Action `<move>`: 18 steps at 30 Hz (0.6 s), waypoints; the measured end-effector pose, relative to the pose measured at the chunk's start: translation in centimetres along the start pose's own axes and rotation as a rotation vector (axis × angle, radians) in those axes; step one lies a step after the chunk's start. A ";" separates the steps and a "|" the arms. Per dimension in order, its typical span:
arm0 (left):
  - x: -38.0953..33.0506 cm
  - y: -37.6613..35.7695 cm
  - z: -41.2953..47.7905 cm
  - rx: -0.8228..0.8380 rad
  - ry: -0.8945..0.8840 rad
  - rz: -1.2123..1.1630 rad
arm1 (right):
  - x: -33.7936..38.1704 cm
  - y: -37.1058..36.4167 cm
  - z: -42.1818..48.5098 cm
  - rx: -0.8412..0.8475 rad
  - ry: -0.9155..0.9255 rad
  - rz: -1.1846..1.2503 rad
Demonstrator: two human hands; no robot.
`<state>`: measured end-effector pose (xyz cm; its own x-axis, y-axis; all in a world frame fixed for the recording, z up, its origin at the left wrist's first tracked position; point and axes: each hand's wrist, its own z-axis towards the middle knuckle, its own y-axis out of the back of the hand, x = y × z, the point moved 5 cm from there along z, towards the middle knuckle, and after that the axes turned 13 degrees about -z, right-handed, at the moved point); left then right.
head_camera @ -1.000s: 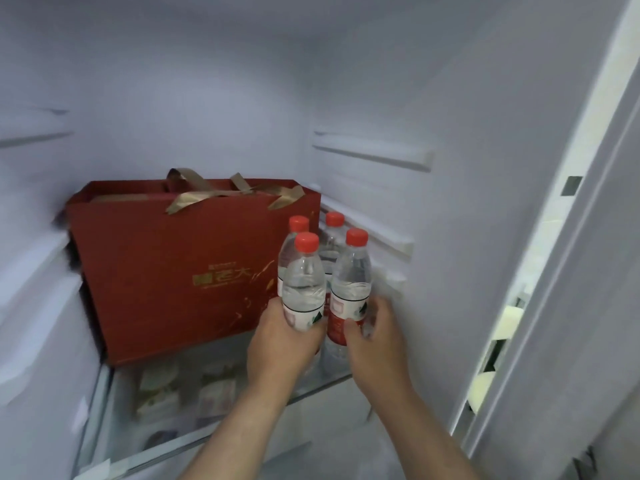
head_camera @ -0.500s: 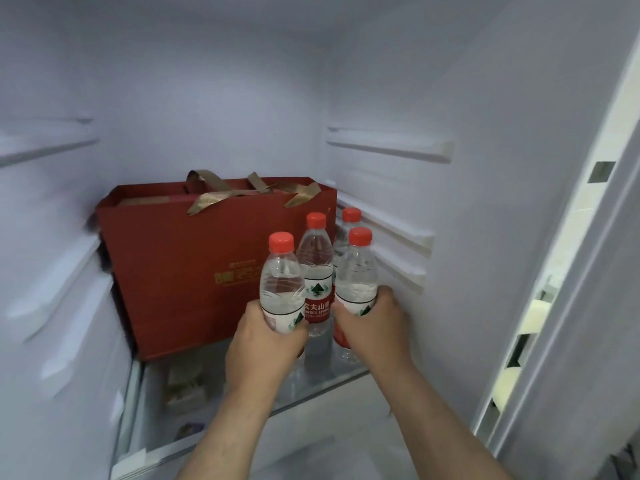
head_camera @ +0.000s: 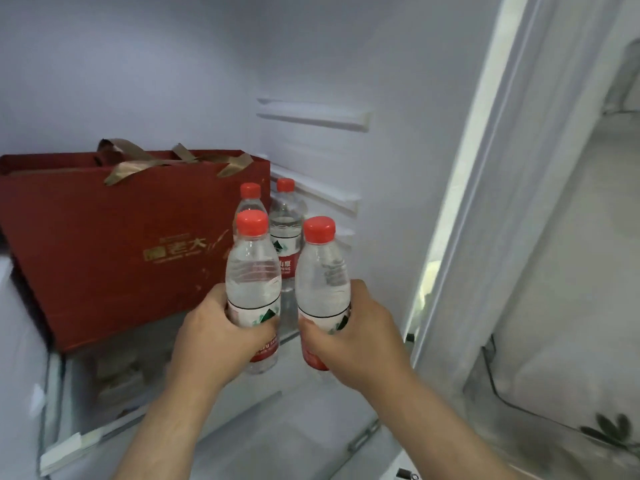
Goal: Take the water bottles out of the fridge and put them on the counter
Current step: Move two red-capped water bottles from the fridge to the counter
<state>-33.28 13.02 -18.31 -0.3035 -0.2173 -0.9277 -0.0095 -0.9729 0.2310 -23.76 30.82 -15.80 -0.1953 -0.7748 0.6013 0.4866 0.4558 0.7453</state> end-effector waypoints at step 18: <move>-13.7 -10.9 -21.9 0.371 -0.132 -0.208 | -11.5 20.5 -20.4 -0.189 -0.069 -0.002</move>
<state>-8.14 24.84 -14.58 -0.3779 0.0158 -0.9257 -0.4175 -0.8953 0.1552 5.84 40.12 -13.35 -0.2508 -0.7408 0.6231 0.6358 0.3594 0.6831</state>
